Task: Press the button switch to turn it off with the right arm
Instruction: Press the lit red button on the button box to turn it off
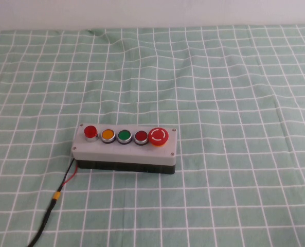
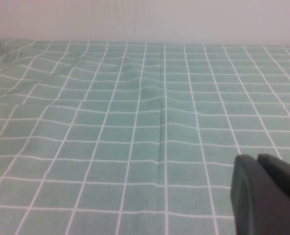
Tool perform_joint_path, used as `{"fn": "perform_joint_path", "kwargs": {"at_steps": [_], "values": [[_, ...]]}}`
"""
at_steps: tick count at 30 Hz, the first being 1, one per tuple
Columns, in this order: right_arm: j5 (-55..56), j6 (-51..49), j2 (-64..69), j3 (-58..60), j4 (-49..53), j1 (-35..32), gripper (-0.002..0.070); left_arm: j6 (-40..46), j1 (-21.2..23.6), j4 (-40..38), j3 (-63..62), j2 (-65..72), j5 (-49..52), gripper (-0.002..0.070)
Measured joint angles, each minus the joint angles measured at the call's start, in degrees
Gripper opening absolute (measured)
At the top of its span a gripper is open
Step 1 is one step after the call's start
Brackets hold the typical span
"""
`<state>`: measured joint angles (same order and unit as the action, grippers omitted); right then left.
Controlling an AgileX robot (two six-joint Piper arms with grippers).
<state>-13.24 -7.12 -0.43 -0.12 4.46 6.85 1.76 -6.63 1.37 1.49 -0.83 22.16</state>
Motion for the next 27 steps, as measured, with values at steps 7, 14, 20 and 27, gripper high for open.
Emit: {"fn": "perform_joint_path", "kwargs": {"at_steps": [7,14,20,27], "values": [[0.9,0.0,0.0,1.6,-0.8,-0.4,-0.0016,0.0,0.0,0.0,0.0,0.0,0.0,-0.0003],[-0.4,0.0,0.0,1.6,-0.9,-0.4,-0.0016,0.0,0.0,0.0,0.0,0.0,0.0,-0.0003],[-0.5,0.0,0.0,1.6,-0.9,-0.4,-0.0016,0.0,0.0,0.0,0.0,0.0,0.0,-0.0003],[-0.5,0.0,0.0,1.6,-1.0,-0.4,-0.0016,0.0,0.0,0.0,0.0,0.0,0.0,-0.0003]]}}
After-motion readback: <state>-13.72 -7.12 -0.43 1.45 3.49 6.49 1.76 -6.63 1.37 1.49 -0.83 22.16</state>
